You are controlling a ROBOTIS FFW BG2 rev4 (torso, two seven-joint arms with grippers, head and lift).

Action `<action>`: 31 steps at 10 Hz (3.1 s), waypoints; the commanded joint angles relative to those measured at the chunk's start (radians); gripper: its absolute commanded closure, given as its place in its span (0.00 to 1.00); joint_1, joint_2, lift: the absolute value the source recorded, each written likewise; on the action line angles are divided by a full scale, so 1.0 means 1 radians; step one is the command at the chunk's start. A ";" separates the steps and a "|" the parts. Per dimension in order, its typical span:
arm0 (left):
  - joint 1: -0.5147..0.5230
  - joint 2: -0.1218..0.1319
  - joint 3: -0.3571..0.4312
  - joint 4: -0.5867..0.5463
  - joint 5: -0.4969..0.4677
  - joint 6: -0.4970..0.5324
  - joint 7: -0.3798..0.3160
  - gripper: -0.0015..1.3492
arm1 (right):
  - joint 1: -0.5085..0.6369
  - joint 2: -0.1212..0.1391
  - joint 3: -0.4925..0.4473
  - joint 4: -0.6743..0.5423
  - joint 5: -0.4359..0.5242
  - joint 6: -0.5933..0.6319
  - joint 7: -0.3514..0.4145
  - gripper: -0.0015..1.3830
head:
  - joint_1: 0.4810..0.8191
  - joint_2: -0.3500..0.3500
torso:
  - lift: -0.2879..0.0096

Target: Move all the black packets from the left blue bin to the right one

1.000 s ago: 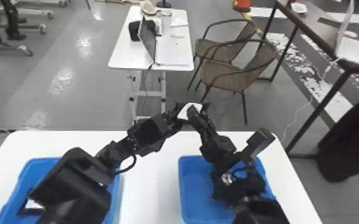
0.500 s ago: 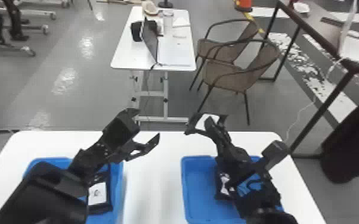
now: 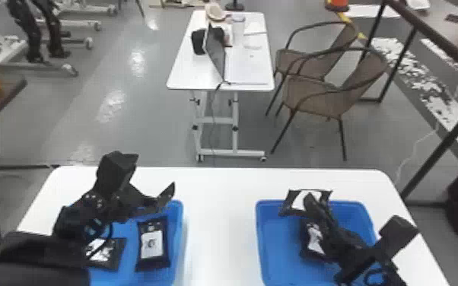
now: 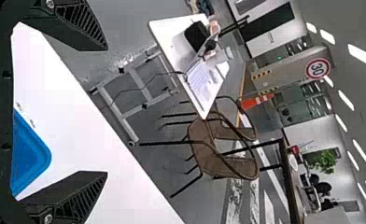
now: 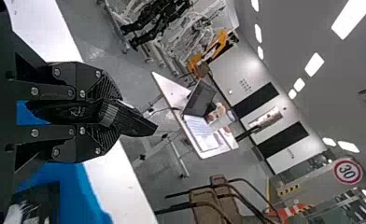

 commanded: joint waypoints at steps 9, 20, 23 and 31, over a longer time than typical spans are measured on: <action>0.016 0.000 0.049 -0.021 0.057 0.098 -0.018 0.02 | -0.049 0.001 -0.144 0.103 0.156 0.213 0.018 0.16 | 0.63 0.52 | 0.97; -0.053 -0.059 0.094 0.210 0.017 0.369 -0.124 0.09 | 0.039 0.001 -0.157 -0.206 0.126 0.052 -0.004 0.09 | 0.63 0.44 | 0.97; -0.126 -0.027 0.059 0.309 0.013 0.374 -0.098 0.09 | 0.037 0.001 -0.149 -0.192 0.103 0.052 -0.001 0.09 | 0.63 0.44 | 0.97; -0.260 -0.016 0.008 0.562 0.048 0.345 -0.010 0.10 | 0.034 0.001 -0.147 -0.171 0.062 0.052 0.015 0.09 | 0.63 0.44 | 0.97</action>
